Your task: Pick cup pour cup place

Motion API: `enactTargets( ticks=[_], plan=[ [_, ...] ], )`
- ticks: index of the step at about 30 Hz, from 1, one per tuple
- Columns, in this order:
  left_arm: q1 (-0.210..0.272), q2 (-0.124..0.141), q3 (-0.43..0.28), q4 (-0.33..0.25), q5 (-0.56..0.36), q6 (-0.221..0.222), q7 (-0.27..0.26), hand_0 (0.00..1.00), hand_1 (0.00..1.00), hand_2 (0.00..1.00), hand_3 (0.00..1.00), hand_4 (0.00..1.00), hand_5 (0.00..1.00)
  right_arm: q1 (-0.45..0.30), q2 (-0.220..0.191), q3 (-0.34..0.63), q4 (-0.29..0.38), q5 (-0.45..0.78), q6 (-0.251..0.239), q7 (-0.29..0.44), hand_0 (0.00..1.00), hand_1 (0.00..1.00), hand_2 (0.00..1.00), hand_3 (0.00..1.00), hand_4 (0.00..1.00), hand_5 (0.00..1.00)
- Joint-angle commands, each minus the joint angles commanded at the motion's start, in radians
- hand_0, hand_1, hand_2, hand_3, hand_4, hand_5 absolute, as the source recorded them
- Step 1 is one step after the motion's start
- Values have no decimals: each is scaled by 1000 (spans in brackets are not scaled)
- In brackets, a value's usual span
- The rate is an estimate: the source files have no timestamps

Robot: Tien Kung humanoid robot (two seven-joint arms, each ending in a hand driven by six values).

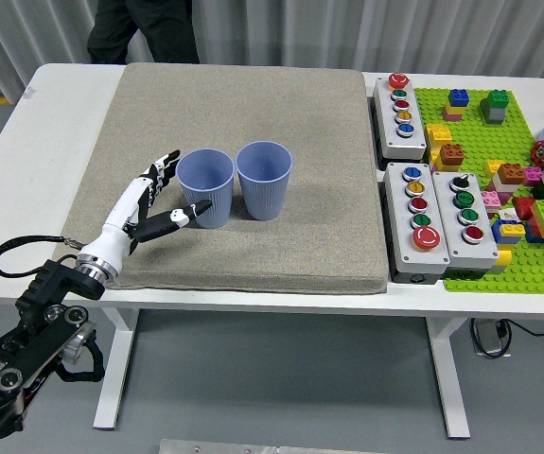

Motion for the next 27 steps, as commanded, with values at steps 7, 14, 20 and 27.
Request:
enactTargets(
  ticks=[7,14,20,27],
  plan=[
    [-2,-7,5,14,-3,0,0,998,996,998,998,996,432,-2,0,-1,0,-1,1,-1,684,634,585,569,2,124],
    [-4,-14,10,27,-19,7,-6,998,995,998,998,995,437,-6,0,2,0,-7,2,-1,684,634,585,569,2,124],
    [-13,-15,20,38,-12,7,-7,998,995,998,998,992,436,-7,1,2,1,-10,3,-2,684,634,585,568,2,124],
    [-26,-22,24,61,-4,5,-5,998,996,998,998,988,430,-7,1,0,0,-8,2,0,684,634,585,568,2,124]
  ],
)
